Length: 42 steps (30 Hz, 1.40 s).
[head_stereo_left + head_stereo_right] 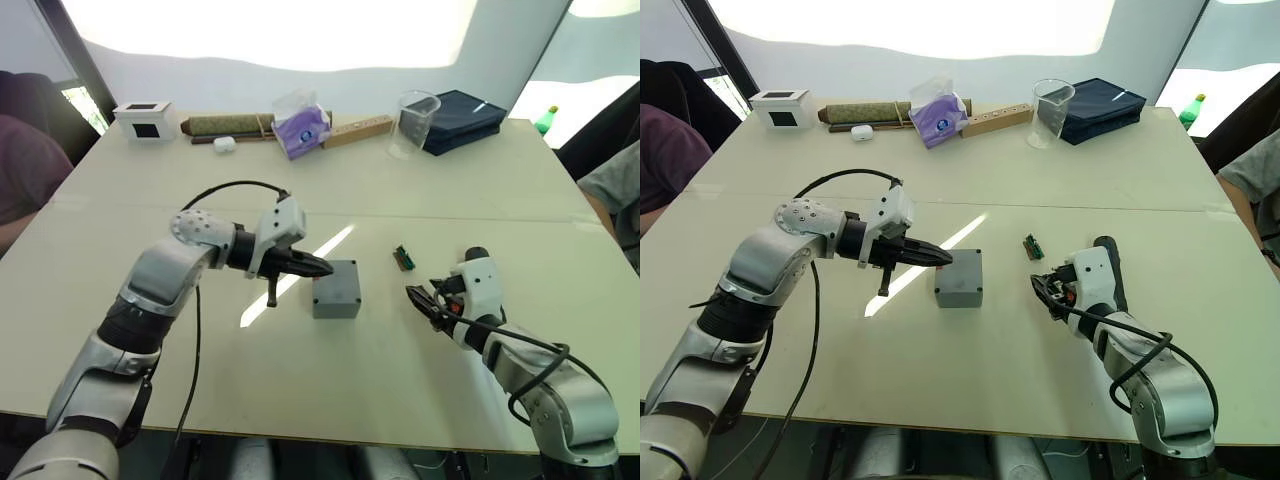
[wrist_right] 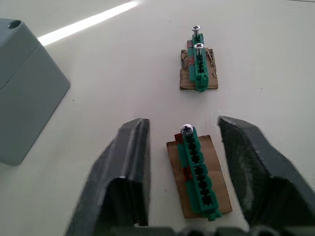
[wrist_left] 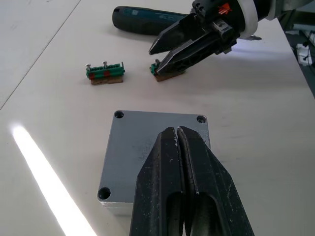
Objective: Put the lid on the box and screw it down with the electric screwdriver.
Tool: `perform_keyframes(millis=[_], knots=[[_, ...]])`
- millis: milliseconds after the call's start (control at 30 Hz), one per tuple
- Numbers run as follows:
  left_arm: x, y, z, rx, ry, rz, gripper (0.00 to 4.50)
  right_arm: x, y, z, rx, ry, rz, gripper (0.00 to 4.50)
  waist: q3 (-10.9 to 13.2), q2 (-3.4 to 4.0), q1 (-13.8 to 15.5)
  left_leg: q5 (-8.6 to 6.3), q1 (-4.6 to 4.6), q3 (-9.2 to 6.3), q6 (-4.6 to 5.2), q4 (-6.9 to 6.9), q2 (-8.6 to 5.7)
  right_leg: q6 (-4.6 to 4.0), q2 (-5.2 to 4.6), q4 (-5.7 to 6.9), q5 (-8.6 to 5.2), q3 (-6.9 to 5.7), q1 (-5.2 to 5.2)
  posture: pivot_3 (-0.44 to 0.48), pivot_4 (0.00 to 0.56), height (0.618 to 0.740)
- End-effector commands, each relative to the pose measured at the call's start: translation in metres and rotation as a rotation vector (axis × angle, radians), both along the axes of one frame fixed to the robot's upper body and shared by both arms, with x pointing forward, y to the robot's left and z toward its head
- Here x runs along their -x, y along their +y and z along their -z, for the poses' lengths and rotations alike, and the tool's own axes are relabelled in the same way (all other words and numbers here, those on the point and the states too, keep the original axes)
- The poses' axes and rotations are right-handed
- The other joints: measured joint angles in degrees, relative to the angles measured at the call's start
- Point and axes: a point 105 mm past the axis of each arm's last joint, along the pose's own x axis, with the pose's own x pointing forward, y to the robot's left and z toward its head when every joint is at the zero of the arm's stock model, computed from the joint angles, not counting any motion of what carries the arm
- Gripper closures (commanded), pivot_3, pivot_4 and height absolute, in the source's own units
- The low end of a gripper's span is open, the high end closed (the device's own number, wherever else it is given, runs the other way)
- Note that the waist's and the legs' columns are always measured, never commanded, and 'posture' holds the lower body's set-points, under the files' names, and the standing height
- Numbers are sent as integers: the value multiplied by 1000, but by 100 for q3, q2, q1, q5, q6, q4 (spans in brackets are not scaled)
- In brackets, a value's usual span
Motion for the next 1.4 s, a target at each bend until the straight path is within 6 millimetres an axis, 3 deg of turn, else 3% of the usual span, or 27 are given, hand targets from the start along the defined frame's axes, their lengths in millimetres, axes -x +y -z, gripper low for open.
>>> perform_keyframes(millis=[33, 100, 267, 633, 767, 933, 1033, 1200, 1400], knots=[[1, -1, -3, 8, -29, 8, 4500, -3, 3, -8, 13, -40, -13, 3707, 0, 0, 0, 0, 0, 0, 0, 0, 0, 0, 0, 0, 0, 0, 0, 0, 150, 739], [1, -2, -3, 10, -30, 7, 4500, -3, 2, -7, 18, -39, -10, 4449, 0, 0, 0, 0, 0, 0, 0, 0, 0, 0, 0, 0, 0, 0, -1, 0, 150, 739], [-2, -2, -2, 19, -35, -2, 4500, -2, 0, -9, 40, -47, -2, 4449, 0, 0, 3, 0, 0, 0, 0, 0, 0, 0, 0, 0, 0, 0, 0, 0, 150, 739], [-11, 2, 0, 51, -12, -42, 4500, 2, 0, -46, 52, -148, -7, 4449, 0, 0, -5, 0, 0, 0, 0, 0, 0, 0, 0, 1, 0, 0, -1, 0, 150, 739], [-17, 14, -5, 65, 13, -77, 4500, 3, 29, -68, 16, -219, -141, 4449, 0, 0, -6, 0, 0, 0, 0, 0, 0, 0, 0, 4, 0, 1, -4, 0, 150, 739], [-20, 36, 3, 13, 59, -110, 4500, 2, 61, -77, 10, -260, -292, 4449, 0, 0, -10, 0, 0, 0, 0, -1, 0, 0, 1, 6, 0, 1, -7, 0, 150, 739], [-26, 40, 1, 22, 38, -147, 4500, 3, 71, -73, 12, -253, -350, 4449, 1, -1, 21, 0, -2, 0, 0, 0, 0, 0, -1, 6, 0, -1, -6, 0, 150, 739], [-21, 36, 3, 33, 40, -148, 4500, 1, 93, -64, -17, -235, -444, 4449, 1, -1, -4, 0, -4, 0, 0, 2, 0, 0, -3, 5, 0, -2, -7, 0, 150, 739], [-18, 35, 6, 29, 36, -157, 4500, -10, 93, -58, -12, -226, -439, 4449, 1, -1, -5, 1, -2, 1, -2, 2, 1, 0, -1, 13, 0, -1, -11, 0, 150, 739]])
